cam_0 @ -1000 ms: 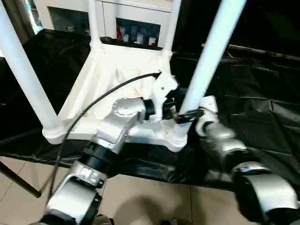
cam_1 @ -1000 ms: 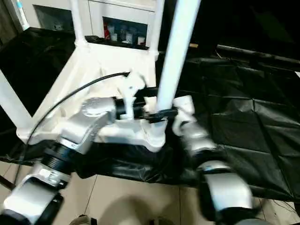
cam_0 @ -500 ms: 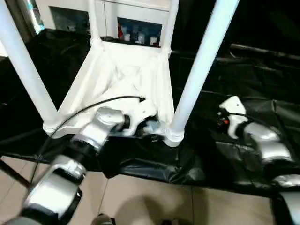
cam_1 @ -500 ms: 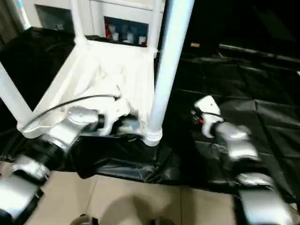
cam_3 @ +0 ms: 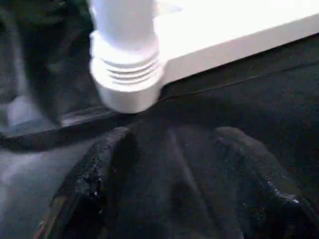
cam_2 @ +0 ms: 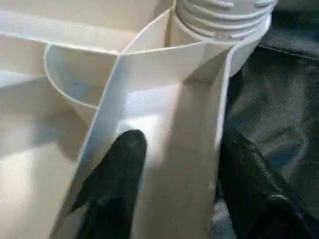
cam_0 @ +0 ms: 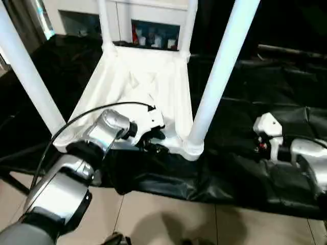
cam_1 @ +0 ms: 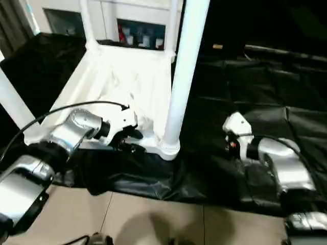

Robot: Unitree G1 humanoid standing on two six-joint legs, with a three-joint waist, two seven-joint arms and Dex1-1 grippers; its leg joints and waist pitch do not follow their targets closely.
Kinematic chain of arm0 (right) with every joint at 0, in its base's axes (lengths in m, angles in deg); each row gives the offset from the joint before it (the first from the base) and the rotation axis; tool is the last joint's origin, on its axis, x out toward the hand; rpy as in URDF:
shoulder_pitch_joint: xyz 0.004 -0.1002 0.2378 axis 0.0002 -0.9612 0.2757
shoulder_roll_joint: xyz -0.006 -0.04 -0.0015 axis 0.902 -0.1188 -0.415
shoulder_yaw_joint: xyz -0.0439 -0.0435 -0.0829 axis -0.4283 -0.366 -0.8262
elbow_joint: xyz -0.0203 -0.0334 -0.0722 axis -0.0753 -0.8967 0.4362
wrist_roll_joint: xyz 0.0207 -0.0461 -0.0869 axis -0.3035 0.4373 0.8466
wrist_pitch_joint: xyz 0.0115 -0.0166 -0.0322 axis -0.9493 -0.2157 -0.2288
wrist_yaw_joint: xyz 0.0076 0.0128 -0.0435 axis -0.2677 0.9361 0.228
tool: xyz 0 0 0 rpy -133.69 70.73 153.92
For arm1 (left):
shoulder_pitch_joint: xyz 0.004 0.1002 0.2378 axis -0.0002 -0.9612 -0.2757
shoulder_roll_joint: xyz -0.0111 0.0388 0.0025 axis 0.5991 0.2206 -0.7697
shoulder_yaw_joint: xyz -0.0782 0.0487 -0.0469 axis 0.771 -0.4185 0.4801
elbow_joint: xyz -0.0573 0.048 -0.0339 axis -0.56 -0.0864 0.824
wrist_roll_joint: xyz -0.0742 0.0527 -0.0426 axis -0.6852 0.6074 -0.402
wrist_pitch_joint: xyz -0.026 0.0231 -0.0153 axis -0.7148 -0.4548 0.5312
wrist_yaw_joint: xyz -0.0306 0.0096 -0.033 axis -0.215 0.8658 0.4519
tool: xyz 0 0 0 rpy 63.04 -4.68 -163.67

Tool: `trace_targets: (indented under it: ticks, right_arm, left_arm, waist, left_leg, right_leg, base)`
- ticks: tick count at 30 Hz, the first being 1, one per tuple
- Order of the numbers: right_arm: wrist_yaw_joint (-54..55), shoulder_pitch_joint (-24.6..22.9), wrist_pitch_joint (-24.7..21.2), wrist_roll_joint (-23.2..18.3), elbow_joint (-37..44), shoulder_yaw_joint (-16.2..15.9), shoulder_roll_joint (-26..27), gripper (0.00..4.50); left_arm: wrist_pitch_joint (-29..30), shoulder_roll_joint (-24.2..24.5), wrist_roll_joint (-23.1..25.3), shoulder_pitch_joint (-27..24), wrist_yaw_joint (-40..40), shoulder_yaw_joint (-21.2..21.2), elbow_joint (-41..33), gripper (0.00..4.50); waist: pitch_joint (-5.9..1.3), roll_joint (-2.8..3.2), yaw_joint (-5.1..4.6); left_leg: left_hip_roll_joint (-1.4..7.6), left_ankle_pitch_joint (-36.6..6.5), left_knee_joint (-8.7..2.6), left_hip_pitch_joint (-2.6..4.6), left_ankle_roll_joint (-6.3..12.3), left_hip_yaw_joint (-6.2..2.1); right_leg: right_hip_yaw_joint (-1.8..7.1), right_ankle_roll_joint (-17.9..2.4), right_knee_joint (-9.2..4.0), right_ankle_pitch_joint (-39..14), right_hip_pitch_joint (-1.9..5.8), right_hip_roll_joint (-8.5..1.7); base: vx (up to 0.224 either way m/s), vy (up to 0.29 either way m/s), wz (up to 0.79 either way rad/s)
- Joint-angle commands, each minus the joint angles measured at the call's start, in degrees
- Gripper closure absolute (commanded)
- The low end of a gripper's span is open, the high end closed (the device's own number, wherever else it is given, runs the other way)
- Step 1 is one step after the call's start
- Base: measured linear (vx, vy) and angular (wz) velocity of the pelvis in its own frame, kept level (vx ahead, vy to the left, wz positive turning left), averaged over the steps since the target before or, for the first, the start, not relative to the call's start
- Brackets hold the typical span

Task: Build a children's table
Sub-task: Rotate leg to tighten

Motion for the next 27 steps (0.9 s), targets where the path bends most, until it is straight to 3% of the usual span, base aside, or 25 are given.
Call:
trace_targets:
  ticks: [1,2,3,6,8,11,12,15,19,20,21,23,27]
  right_arm:
    - [-0.88,-0.29,-1.73,-1.0,2.58,-0.32,-0.98,1.57]
    - [-0.84,-0.39,-2.45,-1.19,3.48,-0.36,-0.98,1.57]
    - [-0.79,-0.72,-3.49,-1.49,4.88,-0.38,-1.14,1.57]
    - [-0.78,-1.72,-5.63,-2.28,7.94,-0.55,-1.56,1.57]
    - [-0.94,-2.18,-6.47,-2.56,9.1,-0.6,-1.75,1.57]
    - [-1.15,-2.8,-7.33,-2.6,10.13,-0.64,-1.83,1.57]
    - [-0.89,-2.9,-7.75,-2.32,10.53,-0.85,-1.51,1.57]
    - [-0.52,-2.83,-8.65,-2.52,11.3,-0.83,-1.19,1.57]
    - [-0.49,-3.07,-10.21,-2.92,12.24,-1.16,-0.8,1.57]
    - [0.0,-2.95,-10.92,-3.21,12.35,-1.1,-0.16,1.57]
    - [0.38,-2.8,-11.21,-3.37,12.29,-1.01,0.26,1.3]
    - [1.56,-2.42,-12.61,-4.16,12.2,-0.8,1.81,1.24]
    - [3.18,-2.13,-12.99,-4.13,11.86,-1.36,4.19,0.86]
  left_arm:
    - [-0.76,-0.11,-0.13,1.39,-0.71,1.25,1.34,2.2]
    - [-0.92,-0.15,-0.38,1.63,-1.22,1.54,1.94,2.24]
    - [-1.1,-0.27,-0.51,1.97,-1.98,1.84,2.73,2.56]
    - [-1.13,-0.72,-0.95,2.56,-3.31,2.51,3.89,2.59]
    - [-1.09,-0.91,-1.05,2.73,-3.73,2.7,4.29,3.02]
    - [-0.92,-1.43,-1.18,2.97,-4.22,3.12,5.08,3.03]
    - [-0.89,-1.67,-0.87,2.98,-4.45,3.34,5.7,3.34]
    - [-1.43,-1.83,-0.06,3.14,-4.6,3.31,6.61,3.48]
    - [-1.9,-1.89,0.72,2.97,-4.51,3.25,7.17,3.91]
    - [-2.07,-1.93,1.21,2.78,-4.37,3.06,7.25,3.92]
    - [-2.15,-1.96,1.52,2.68,-4.24,2.94,7.27,4.26]
    - [-2.32,-2.03,2.29,2.29,-3.57,2.66,7.05,4.31]
    - [-2.13,-2.43,2.96,0.99,-2.28,2.43,5.43,4.48]
  waist:
    - [-4.17,-0.19,0.33]
    - [-4.15,0.09,0.28]
    - [-4.19,-0.23,0.19]
    - [-4.22,0.09,0.25]
    - [-4.21,-0.04,0.38]
    - [-4.17,-0.04,0.42]
    - [-4.19,0.32,0.47]
    - [-4.13,-0.12,0.45]
    - [-4.04,-0.02,0.49]
    - [-4.02,-0.38,0.45]
    - [-4.03,-0.15,0.48]
    - [-4.03,-0.59,0.39]
    - [-4.09,-0.6,0.31]
  left_leg:
    - [0.04,-15.59,-3.72,1.54,3.81,-0.02]
    - [0.02,-15.78,-3.75,1.56,3.63,-0.01]
    - [-0.01,-15.89,-3.79,1.48,3.37,-0.06]
    - [0.06,-15.83,-3.84,1.59,3.04,-0.12]
    - [0.08,-15.63,-3.88,1.55,3.14,-0.13]
    - [0.07,-15.89,-3.91,1.56,3.06,-0.12]
    - [0.06,-15.99,-3.91,1.58,2.91,-0.18]
    - [0.03,-16.28,-3.97,1.53,2.84,-0.17]
    - [0.12,-16.75,-4.06,1.61,2.6,-0.22]
    - [0.1,-16.83,-4.07,1.57,2.67,-0.17]
    - [0.14,-17.28,-4.11,1.63,2.43,-0.23]
    - [0.09,-16.93,-4.13,1.48,2.37,-0.26]
    - [0.14,-16.15,-4.21,1.37,2.13,-0.37]
  right_leg:
    - [0.43,-15.53,-4.19,-11.2,2.68,-1.4]
    - [0.44,-15.48,-4.25,-11.12,2.64,-1.33]
    - [0.4,-15.31,-4.22,-10.99,2.75,-1.32]
    - [0.46,-15.39,-4.18,-10.16,2.71,-1.37]
    - [0.45,-15.5,-4.11,-9.54,2.77,-1.36]
    - [0.43,-15.64,-4.23,-9.8,2.72,-1.42]
    - [0.43,-15.77,-4.17,-9.64,2.73,-1.46]
    - [0.4,-15.67,-4.28,-10.14,2.77,-1.45]
    - [0.45,-15.31,-4.35,-10.97,2.68,-1.53]
    - [0.44,-15.23,-4.44,-11.35,2.7,-1.52]
    - [0.45,-14.98,-4.49,-12.54,2.62,-1.67]
    - [0.42,-14.69,-4.44,-12.79,2.66,-1.63]
    - [0.43,-14.32,-4.35,-12.57,2.68,-1.78]
  base:
    - [0.0,0.0,0.0]
    - [0.0,0.0,0.0]
    - [0.0,0.0,0.0]
    - [0.0,0.0,0.0]
    - [0.0,0.0,0.0]
    - [0.0,0.0,0.0]
    - [0.0,0.0,0.0]
    - [0.0,0.0,0.0]
    - [0.0,0.0,0.0]
    - [0.0,0.0,0.0]
    - [0.0,0.0,0.0]
    - [0.0,0.0,0.0]
    - [0.0,0.0,0.0]
